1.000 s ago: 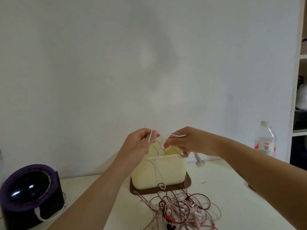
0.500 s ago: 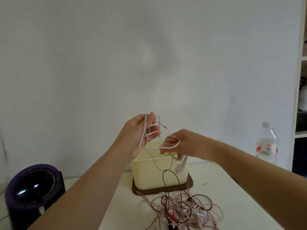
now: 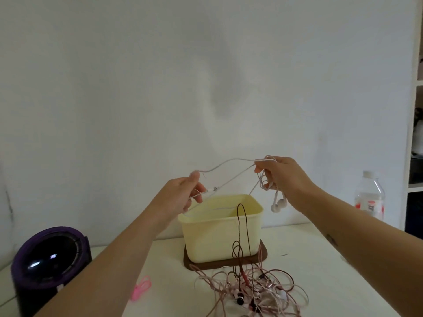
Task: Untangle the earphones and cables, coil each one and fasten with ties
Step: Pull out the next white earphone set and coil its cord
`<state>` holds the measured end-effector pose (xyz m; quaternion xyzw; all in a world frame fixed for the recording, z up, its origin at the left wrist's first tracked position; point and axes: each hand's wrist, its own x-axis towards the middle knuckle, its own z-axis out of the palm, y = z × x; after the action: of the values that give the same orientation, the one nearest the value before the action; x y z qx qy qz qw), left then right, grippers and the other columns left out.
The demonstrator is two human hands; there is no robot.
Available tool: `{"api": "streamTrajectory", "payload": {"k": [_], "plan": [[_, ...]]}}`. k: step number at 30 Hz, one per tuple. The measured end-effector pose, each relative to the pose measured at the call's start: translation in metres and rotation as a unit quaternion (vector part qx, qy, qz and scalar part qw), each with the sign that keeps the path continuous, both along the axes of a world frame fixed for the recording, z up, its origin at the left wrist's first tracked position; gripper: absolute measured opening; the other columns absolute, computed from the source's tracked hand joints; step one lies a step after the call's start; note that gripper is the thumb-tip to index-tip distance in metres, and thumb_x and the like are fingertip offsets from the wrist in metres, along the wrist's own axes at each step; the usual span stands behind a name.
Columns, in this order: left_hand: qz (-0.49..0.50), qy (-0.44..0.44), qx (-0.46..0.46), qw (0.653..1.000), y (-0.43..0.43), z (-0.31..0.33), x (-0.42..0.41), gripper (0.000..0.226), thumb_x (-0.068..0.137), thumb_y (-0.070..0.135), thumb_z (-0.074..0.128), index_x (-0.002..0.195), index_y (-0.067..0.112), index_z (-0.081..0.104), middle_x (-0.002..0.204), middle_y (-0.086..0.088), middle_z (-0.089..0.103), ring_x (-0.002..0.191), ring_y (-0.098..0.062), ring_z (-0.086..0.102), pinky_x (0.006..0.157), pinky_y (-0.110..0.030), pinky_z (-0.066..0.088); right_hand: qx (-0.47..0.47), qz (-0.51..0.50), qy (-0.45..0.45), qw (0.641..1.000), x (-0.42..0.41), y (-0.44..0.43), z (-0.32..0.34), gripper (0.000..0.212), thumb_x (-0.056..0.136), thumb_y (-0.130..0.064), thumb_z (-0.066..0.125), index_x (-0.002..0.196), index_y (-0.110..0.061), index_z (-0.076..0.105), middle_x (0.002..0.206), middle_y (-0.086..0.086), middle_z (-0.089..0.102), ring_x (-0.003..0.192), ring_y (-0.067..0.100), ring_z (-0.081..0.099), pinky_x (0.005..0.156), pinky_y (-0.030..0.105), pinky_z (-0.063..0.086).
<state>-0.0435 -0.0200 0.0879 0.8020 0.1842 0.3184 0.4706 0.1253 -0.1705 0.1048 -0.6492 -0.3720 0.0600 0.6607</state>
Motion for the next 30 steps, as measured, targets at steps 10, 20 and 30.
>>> {"api": "streamTrajectory", "payload": {"k": [10,20,30], "plan": [[-0.104,-0.119,-0.188,0.969,-0.003,0.001,0.002,0.036,0.098,0.023,0.045,0.062,0.016,0.045,0.057,0.004,0.035,0.046,-0.009,0.033,0.056,-0.023,0.049,-0.082,0.019,-0.023,0.996,0.005,-0.012,0.002,0.032,0.088,-0.011,0.052,0.056,-0.010,0.045,0.052,0.000,0.036,0.051,0.015,0.035,0.056,0.024,0.043],[0.053,-0.093,-0.084,0.991,0.013,-0.013,0.007,0.029,0.099,0.025,0.041,0.091,0.012,0.066,0.068,-0.001,0.051,0.053,-0.009,0.053,0.078,-0.038,0.053,-0.327,-0.035,-0.236,0.915,0.015,-0.011,-0.020,0.031,0.090,-0.026,0.056,0.065,-0.013,0.069,0.033,-0.010,0.040,0.033,0.004,0.032,0.041,0.015,0.026],[0.090,-0.183,-0.193,0.960,0.032,-0.013,-0.003,0.023,0.097,0.028,0.050,0.092,0.010,0.064,0.060,0.003,0.034,0.045,-0.007,0.034,0.063,-0.026,0.048,-0.229,-0.066,-0.081,0.968,0.040,-0.009,-0.024,0.028,0.097,-0.026,0.048,0.094,-0.009,0.070,0.073,0.004,0.062,0.049,0.018,0.043,0.052,0.026,0.040]]}}
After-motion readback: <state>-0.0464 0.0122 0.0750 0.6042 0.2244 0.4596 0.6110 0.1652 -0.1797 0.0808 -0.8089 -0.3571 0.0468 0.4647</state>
